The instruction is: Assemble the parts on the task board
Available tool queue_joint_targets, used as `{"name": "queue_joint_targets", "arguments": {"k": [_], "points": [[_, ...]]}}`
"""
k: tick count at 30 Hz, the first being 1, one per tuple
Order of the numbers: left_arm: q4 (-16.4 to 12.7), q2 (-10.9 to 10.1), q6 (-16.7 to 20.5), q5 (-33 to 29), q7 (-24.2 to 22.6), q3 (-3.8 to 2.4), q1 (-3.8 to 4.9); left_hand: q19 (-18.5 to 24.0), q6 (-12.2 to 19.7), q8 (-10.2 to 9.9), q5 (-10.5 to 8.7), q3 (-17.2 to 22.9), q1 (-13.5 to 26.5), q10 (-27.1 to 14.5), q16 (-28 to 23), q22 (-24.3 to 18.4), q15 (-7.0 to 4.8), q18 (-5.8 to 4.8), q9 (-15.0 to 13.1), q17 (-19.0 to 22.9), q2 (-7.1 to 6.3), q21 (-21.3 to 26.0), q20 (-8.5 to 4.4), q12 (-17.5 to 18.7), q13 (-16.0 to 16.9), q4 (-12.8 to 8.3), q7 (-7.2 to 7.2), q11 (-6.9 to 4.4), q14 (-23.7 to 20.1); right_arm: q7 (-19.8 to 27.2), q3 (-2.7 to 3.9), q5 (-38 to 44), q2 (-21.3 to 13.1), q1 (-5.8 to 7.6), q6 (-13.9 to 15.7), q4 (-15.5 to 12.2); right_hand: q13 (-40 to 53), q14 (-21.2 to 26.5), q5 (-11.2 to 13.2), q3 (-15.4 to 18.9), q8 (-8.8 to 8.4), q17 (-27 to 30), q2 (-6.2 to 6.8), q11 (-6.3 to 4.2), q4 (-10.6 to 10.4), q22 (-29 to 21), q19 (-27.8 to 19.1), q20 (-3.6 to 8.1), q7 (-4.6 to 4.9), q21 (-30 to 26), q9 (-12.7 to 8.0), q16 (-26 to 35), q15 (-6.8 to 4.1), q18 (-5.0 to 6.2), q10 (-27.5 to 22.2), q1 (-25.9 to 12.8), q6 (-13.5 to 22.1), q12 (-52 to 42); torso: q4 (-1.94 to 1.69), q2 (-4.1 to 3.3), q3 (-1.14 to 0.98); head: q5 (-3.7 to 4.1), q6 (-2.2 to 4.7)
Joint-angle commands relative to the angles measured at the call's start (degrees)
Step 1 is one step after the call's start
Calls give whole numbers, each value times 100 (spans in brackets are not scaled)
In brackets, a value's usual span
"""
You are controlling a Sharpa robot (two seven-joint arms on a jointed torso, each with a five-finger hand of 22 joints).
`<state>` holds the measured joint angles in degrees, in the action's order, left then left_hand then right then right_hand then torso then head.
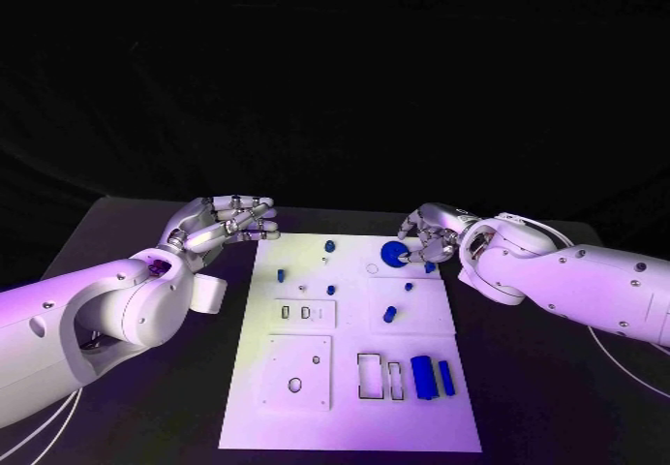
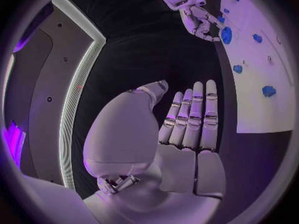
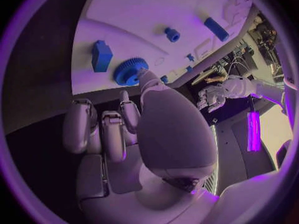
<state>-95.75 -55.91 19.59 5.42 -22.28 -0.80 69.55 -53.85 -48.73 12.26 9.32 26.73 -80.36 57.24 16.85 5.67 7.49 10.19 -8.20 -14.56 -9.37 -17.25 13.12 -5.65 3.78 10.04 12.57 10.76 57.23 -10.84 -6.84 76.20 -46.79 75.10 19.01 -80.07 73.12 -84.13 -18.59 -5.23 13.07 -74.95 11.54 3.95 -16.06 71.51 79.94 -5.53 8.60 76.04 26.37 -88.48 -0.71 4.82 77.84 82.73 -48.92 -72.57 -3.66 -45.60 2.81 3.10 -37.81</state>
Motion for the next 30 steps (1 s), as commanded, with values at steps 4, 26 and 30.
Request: {"name": "queue_joint_targets", "arguments": {"k": [4, 26, 30], "points": [[-2, 14, -124, 21, -62, -4, 6, -9, 42, -18, -13, 30, -31, 20, -31, -5, 34, 25, 5, -5, 14, 17, 32, 29, 5, -16, 218, 33, 7, -113, 0, -87, 75, -16, -187, 71, 65, -512, -44, -18, 38, -1147, -17, -15, -40, 35, 55, -13, 10, 58, 14, -39, 38, -70, 74, 50, 15, -92, 4, 1, 1, -9, -31], [18, 14, -143, 21, -33, -4, 6, -9, 42, -21, -12, 39, -29, 23, -41, -8, 34, 25, 5, -14, 16, 18, 33, 39, 5, -25, 218, 33, 6, -159, -3, -140, 131, -47, -163, 53, 383, -534, -79, -56, 89, -1254, -60, -18, -53, 160, 113, -15, 3, 144, 27, -76, 38, -93, 274, -30, -48, -428, 0, -5, -4, -4, -45], [21, 14, -150, 21, -27, -4, 6, -9, 42, -21, -12, 39, -29, 23, -41, -8, 34, 25, 5, -14, 16, 18, 33, 39, 5, -25, 218, 33, 6, -179, -3, -99, 157, -47, -178, 70, 397, -535, -94, -72, 93, -1261, -76, -19, -50, 167, 116, -15, 2, 148, 27, -78, 37, -94, 280, -32, -55, -442, 4, -9, -7, -7, -50]]}}
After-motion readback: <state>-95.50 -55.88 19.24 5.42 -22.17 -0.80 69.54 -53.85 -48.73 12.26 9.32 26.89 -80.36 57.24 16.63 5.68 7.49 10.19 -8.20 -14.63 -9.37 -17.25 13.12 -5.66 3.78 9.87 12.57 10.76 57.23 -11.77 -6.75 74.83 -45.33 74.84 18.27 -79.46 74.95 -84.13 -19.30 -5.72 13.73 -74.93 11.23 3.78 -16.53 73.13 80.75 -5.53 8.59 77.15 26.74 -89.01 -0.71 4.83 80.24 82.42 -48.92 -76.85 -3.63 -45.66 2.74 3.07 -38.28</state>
